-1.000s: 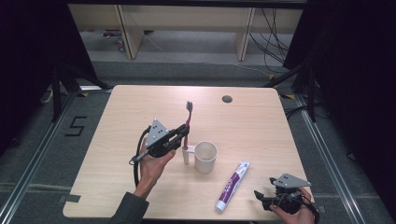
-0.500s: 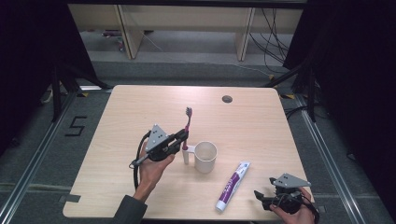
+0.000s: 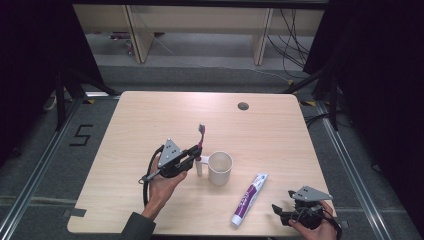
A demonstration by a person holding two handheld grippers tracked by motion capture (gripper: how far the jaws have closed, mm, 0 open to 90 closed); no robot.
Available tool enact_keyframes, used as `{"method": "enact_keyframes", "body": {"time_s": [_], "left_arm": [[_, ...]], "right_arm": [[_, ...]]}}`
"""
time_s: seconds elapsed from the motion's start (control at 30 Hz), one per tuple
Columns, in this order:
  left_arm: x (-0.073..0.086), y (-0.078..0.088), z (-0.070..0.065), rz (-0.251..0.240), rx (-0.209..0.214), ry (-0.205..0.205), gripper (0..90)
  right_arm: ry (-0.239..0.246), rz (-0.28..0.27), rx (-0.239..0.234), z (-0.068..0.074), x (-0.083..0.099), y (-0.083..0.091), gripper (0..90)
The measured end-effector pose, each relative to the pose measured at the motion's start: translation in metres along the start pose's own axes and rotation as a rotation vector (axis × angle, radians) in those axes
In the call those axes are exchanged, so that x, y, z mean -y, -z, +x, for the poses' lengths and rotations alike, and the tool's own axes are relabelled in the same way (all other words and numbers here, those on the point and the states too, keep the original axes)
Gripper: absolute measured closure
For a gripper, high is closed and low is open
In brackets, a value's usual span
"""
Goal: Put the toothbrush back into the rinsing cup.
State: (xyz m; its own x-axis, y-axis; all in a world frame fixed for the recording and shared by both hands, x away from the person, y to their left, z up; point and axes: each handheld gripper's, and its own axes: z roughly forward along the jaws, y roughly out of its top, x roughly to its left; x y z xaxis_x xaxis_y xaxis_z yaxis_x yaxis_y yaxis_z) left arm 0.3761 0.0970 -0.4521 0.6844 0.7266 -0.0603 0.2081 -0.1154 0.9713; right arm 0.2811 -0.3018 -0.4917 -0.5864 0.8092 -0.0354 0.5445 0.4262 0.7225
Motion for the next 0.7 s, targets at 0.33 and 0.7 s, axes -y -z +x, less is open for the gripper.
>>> {"method": "enact_keyframes", "body": {"time_s": [0.33,0.7], "left_arm": [[0.0058,-0.0003,0.0018,0.032,-0.001,-0.007,82.3],[0.0099,0.0000,0.0005,0.041,-0.008,-0.011,77.4]], "right_arm": [[-0.007,0.005,-0.005,0.0006,-0.0001,0.0000,23.1],[-0.003,0.003,0.001,0.0007,0.0000,0.0000,23.1]]}}
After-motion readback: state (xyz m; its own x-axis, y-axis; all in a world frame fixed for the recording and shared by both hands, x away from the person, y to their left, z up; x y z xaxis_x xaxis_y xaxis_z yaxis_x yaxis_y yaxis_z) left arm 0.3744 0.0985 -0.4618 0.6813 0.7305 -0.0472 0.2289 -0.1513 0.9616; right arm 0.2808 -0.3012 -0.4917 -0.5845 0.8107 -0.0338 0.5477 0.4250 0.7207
